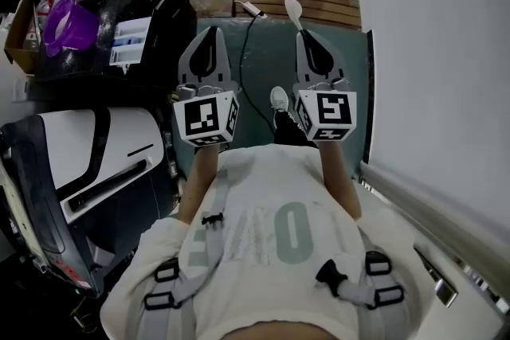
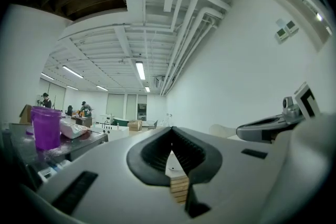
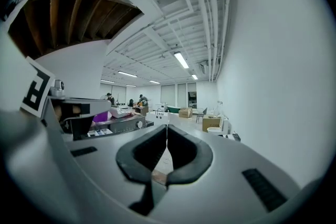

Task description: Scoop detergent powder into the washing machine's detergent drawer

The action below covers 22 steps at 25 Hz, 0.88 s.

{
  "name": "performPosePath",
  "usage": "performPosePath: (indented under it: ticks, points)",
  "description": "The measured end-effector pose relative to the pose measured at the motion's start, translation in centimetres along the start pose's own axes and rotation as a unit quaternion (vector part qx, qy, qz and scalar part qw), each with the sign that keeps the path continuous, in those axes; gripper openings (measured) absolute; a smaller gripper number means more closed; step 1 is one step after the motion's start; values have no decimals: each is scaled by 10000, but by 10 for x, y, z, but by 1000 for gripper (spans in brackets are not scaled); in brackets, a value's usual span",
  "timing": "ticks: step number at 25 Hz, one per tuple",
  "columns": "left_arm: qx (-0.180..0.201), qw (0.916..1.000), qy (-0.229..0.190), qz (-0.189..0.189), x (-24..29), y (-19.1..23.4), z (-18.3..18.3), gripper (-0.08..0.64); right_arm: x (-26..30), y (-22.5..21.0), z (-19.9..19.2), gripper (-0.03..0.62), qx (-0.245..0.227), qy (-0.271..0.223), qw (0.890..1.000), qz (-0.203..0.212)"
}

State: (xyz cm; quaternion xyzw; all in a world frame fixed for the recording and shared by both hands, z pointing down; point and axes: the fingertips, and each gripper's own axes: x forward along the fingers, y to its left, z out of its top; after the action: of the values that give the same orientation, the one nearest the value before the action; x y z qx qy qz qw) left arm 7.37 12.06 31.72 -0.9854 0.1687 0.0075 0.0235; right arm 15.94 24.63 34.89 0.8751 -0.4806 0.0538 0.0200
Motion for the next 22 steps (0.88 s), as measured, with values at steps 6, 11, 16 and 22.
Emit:
performPosePath:
  ticks: [6, 11, 16, 22]
  points:
    - [9, 9993, 13, 367, 85, 12, -6, 20, 85, -43, 12, 6, -143, 18, 9991, 398]
    - [-181, 9974, -57, 699, 132, 20, -4, 20, 135, -74, 18, 6, -238, 7, 9969, 745]
    - [-65, 9934, 69, 1140, 134, 33, -4, 20, 158, -73, 17, 6, -243, 83, 9931, 1147]
    - [-133, 9820, 138, 1881, 109, 69, -12, 20, 178, -34, 13, 8, -342, 122, 9815, 1881]
